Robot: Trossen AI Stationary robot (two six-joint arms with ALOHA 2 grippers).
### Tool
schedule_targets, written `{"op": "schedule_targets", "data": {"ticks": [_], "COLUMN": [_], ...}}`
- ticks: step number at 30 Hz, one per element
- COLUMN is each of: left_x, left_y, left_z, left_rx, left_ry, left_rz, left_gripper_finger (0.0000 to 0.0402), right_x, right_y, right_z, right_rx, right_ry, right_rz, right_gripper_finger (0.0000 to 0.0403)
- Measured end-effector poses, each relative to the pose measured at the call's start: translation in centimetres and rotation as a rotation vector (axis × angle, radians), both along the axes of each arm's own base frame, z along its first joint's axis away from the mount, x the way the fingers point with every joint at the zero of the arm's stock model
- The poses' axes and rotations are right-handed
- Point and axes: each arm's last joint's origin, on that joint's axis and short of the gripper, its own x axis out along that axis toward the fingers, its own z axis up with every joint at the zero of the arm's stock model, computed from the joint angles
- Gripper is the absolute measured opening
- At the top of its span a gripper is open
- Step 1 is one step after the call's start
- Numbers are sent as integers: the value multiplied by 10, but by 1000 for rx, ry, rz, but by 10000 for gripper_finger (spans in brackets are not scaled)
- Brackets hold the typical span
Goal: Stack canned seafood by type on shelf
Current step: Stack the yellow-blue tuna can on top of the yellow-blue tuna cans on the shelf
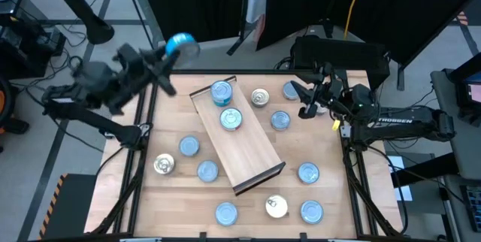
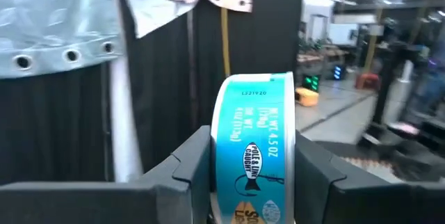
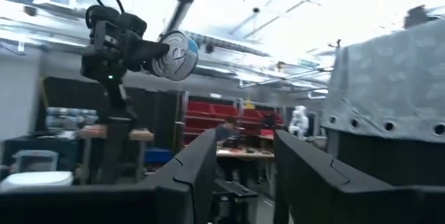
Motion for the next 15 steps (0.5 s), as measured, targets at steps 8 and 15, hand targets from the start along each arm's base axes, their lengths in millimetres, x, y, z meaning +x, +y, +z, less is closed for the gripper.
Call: {"op": "schedule_targets", "data": {"ticks": [8,15], "left_x": [21,49], "left_y": [47,73], "left_z": [-22,-61], "left_rx": [-196,-446], "left_ry": [-53,134], "left_rz": [-71,-183], "left_gripper_finger": [136,136], "right_x": [2,5], "right_y": [-1,-2], "right_z": [-3,-10], "right_rx": [18,49], "right_ry": [32,104], "right_rz": [-17,-9], "right_gripper_finger": [137,137]}}
